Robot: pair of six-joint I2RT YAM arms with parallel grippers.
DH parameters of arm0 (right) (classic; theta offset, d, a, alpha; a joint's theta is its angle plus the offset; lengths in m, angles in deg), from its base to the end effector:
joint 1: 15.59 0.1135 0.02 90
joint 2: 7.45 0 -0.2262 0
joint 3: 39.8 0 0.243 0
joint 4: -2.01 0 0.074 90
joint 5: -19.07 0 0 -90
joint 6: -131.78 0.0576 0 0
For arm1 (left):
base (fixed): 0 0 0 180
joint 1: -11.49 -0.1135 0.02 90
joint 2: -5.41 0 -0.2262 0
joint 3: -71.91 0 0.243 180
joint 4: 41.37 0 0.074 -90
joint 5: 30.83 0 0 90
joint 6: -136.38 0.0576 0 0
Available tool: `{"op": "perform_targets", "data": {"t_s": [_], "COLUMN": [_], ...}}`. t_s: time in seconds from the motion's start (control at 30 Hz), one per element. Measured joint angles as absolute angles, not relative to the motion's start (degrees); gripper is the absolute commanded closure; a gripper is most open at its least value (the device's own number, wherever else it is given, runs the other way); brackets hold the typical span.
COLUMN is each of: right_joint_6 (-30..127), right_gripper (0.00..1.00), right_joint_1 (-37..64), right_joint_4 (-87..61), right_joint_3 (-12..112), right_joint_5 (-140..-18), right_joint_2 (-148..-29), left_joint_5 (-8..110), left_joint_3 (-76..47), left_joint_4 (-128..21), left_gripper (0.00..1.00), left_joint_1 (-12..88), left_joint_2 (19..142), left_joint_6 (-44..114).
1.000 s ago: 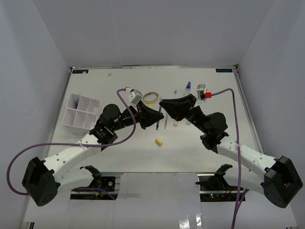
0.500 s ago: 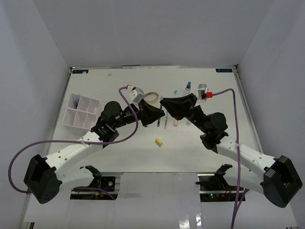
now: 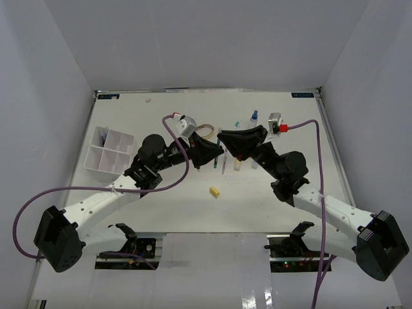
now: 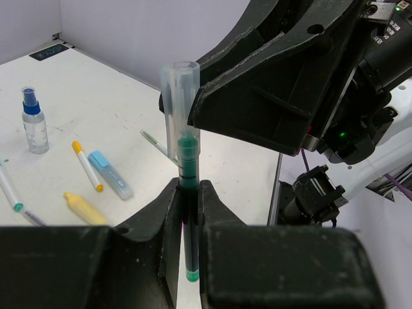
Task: Sort the stationery into containers
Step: Close the pen cap on the pen.
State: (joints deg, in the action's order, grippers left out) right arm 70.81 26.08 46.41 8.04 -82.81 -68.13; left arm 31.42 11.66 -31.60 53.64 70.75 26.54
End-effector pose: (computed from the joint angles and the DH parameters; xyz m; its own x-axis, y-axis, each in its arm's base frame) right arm 0.1843 0.1799 0.3250 -0.0375 0.6024 -0.7973 -0.8732 0.3683 0.3193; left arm 0.1987 -0.2160 0.3077 -0.2614 -0.1685 -0.9504 0.9028 0.3057 -0.3025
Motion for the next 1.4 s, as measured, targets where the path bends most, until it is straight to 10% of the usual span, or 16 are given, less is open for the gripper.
{"op": "perform_targets", "data": {"t_s": [1.4], "right_joint_6": [66.88], "right_gripper": [0.92], "right_joint_1": [25.40], "right_joint_4": [44.40], "right_joint_3": [5.68], "right_joint_5": [-81.30], "right_joint_2": [-67.52], "left_joint_5": [32.91], "left_joint_3": [6.86], "left_joint_4": [-40.27], "left_gripper": [1.00], "left_joint_1": [53.84], "left_joint_2": [73.60], "left_joint_6": [30.41]}}
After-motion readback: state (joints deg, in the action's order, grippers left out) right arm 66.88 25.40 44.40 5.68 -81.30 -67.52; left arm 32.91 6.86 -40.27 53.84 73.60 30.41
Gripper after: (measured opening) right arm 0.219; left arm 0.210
